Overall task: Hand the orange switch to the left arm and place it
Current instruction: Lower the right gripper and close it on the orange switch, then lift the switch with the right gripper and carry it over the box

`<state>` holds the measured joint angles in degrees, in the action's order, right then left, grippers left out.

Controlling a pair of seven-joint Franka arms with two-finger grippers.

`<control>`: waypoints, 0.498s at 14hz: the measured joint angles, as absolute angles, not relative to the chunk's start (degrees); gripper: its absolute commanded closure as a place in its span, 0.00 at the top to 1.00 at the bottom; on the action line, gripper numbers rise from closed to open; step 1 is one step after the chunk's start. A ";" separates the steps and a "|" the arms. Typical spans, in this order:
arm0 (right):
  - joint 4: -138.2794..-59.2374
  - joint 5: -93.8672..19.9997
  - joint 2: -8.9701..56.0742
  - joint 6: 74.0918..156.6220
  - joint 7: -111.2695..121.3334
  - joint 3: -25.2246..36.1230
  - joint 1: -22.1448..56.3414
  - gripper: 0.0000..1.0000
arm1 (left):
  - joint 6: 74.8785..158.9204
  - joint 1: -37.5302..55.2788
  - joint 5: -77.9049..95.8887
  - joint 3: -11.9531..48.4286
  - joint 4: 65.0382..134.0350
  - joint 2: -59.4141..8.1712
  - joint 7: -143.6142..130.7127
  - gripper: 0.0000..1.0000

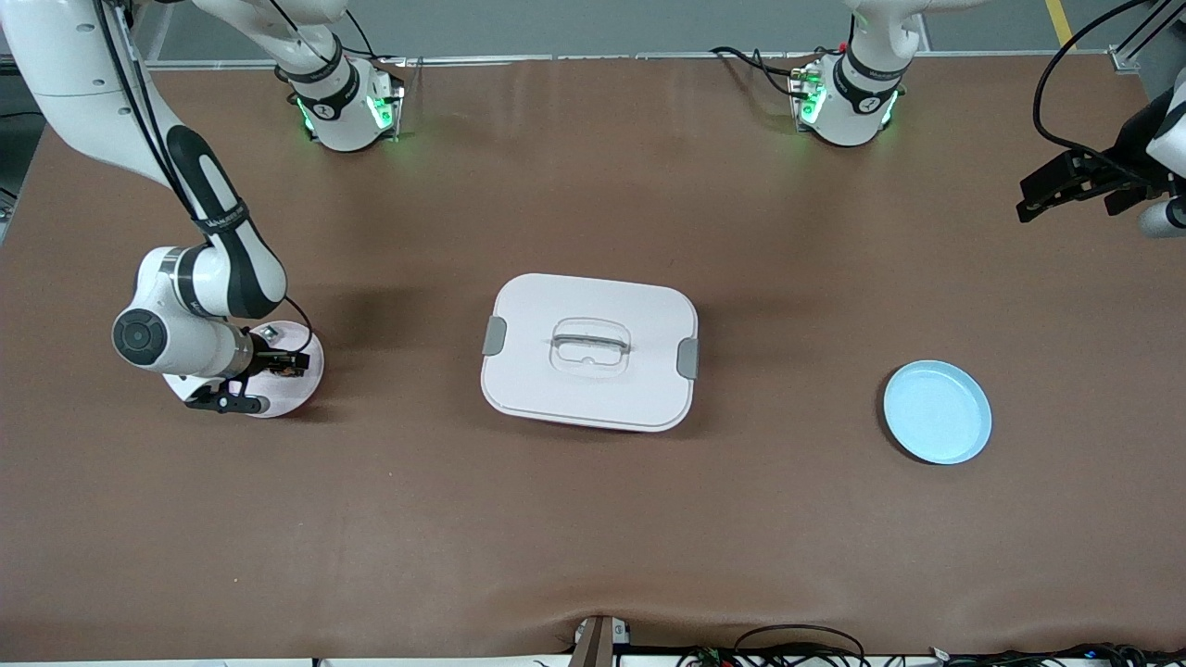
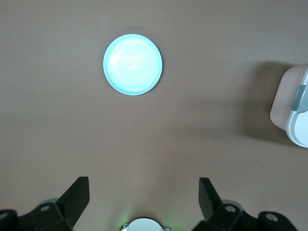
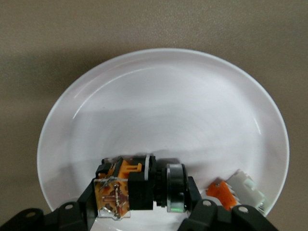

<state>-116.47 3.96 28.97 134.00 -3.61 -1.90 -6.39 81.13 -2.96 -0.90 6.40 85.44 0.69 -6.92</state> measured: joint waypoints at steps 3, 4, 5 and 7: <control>-115.53 3.96 28.05 132.57 -3.61 -1.98 -6.31 0.14 | 81.13 -2.97 -0.90 6.40 85.44 0.69 -6.92 1.00; -115.11 3.96 27.06 131.18 -3.61 -2.07 -6.21 0.14 | 81.13 -2.96 -0.90 6.40 85.44 0.69 -6.92 1.00; -114.78 3.96 25.71 129.34 -3.61 -2.19 -6.02 0.13 | 81.13 -2.96 -0.90 6.40 85.43 0.69 -6.92 1.00; -114.21 3.96 22.19 123.69 -4.11 -2.47 -5.13 0.13 | 81.14 -2.93 -0.90 6.40 85.40 0.69 -6.92 1.00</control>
<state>-114.21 3.96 22.19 123.69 -4.11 -2.47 -5.13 81.14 -2.93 -0.90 6.40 85.40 0.69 -6.92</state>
